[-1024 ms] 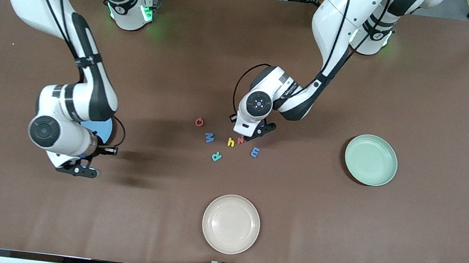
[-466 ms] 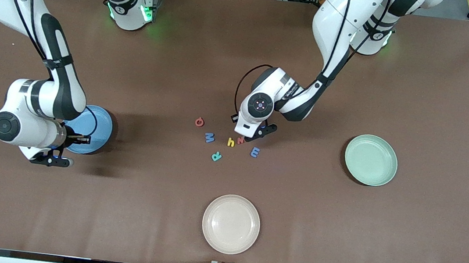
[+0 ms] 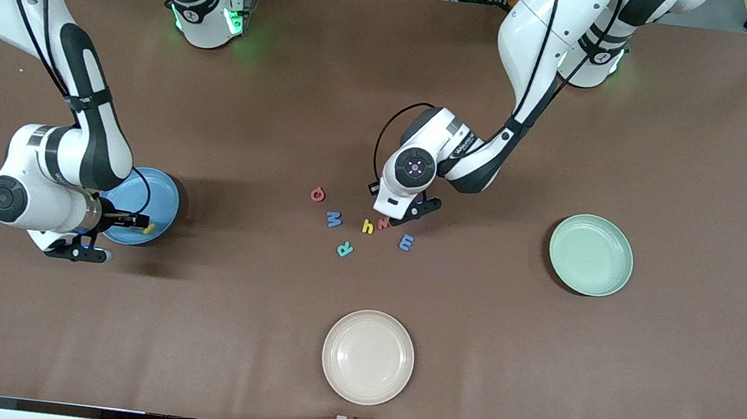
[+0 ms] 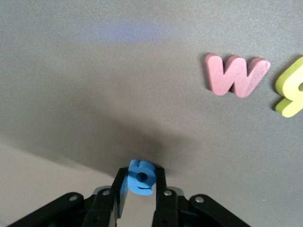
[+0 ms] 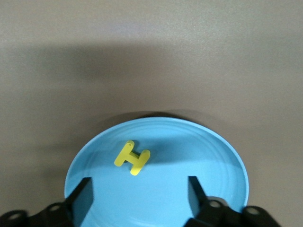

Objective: Sort uppercase to blue plate, lowercase to green plate
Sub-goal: 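Lower the e onto the green plate while the right gripper returns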

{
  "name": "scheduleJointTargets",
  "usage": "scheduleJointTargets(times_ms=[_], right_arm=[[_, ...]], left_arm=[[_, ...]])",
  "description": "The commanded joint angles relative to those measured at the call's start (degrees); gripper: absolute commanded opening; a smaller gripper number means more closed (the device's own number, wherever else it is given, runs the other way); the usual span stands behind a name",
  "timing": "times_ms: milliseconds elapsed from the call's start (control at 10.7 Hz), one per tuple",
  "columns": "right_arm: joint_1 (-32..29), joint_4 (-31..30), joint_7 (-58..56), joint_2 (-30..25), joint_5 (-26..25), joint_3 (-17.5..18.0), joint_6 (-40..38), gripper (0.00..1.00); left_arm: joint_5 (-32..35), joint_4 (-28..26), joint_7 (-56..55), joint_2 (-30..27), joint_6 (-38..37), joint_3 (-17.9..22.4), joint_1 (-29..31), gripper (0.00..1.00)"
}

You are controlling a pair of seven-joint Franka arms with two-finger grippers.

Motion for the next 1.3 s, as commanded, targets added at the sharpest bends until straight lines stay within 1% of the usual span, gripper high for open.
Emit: scheduleJointTargets(times_ms=[0,186,372,559,652,838,1024,1211], right_arm=[[0.6,-1.1,0.3,-1.0,-0.4,0.8,0.7,1.00],[3.4,-0.8,4.0,-1.0,0.1,0.9,0.7,1.00],[7.4,-0.5,10.5,-1.0,0.1,0.9,1.3,1.00],[12.0,0.6,17.2,-0.5,0.2,0.9,1.4,1.00],[14.9,2.2,20.4,0.3,1.0,0.9,1.4,1.00],[20.7,7.4,32.5,3.9,1.8,0.9,1.4,1.00],[24.4,13.0,43.9,8.3,1.6,0.9,1.5,1.00],[27.2,17.6,54.7,11.3,1.6,0.9,1.6,1.00]], left_arm=[[-1.9,-0.6,1.5,-2.3,-0.6,0.3,0.2,0.22],[-1.9,-0.8,3.9,-5.6,-6.2,0.3,2.6,0.22],[-1.7,-1.1,8.1,-7.3,-11.8,0.4,6.1,0.22],[-1.0,-3.1,14.5,-8.2,-14.8,0.6,12.1,0.22],[0.2,-4.1,18.4,-8.6,-16.9,0.8,15.5,0.22],[7.7,-6.4,24.8,-9.3,-19.9,0.8,22.3,0.22],[15.5,-8.3,28.2,-9.3,-20.4,0.8,27.8,0.22],[20.6,-9.3,29.9,-9.2,-21.2,1.6,29.1,0.22]])
